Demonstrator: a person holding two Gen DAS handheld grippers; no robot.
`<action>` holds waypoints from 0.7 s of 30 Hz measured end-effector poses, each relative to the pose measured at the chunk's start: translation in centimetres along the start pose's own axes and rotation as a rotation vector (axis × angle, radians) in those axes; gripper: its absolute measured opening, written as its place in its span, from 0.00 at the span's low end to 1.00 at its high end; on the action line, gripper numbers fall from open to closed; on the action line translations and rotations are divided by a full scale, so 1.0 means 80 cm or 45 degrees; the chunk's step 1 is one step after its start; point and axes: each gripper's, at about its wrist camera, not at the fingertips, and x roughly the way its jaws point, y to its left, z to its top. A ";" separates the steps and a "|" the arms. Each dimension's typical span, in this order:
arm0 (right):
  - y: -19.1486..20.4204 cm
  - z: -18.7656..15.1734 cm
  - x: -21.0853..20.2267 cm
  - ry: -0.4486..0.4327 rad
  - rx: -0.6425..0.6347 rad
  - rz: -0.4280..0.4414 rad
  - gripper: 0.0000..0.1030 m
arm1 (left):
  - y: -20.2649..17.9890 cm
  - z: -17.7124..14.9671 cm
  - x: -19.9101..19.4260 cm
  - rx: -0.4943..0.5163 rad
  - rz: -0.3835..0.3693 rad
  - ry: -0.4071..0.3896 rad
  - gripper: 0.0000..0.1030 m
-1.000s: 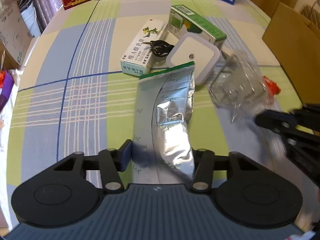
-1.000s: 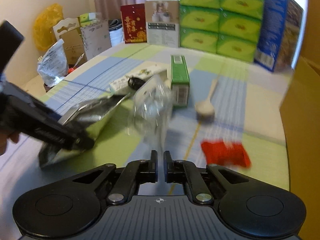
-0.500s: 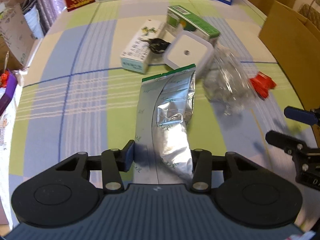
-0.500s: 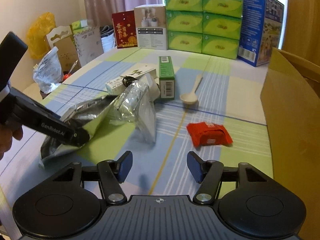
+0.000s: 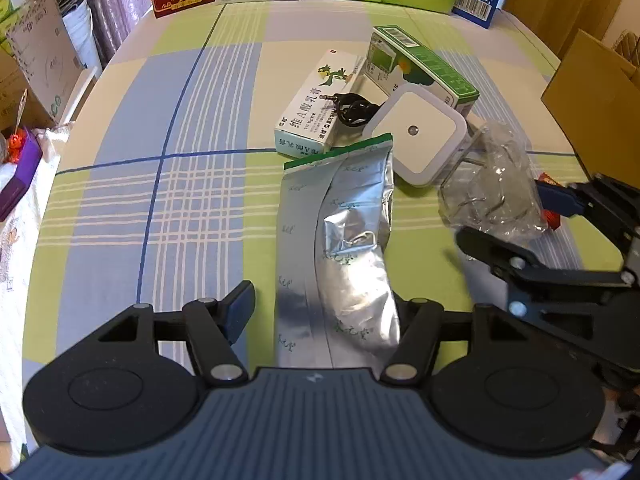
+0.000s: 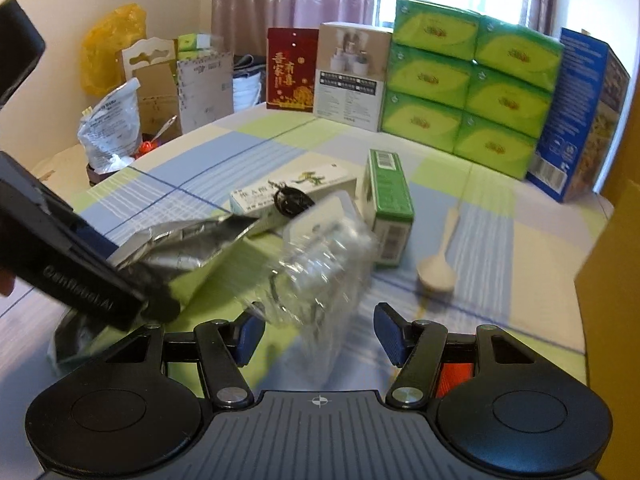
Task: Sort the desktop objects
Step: 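Grasp the silver foil bag with the left tool while the right tool grasps the clear plastic bag, then carry the foil bag and clear plastic bag to the cardboard box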
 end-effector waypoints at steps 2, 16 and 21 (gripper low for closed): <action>-0.004 0.001 0.006 0.016 0.028 0.019 0.44 | 0.001 0.000 0.001 -0.006 0.003 -0.003 0.58; -0.065 -0.043 -0.074 0.111 0.555 0.124 0.15 | -0.021 -0.004 -0.002 0.076 -0.045 0.007 0.57; -0.058 -0.057 -0.102 0.135 0.470 0.004 0.61 | -0.028 -0.007 -0.002 0.114 -0.024 0.014 0.58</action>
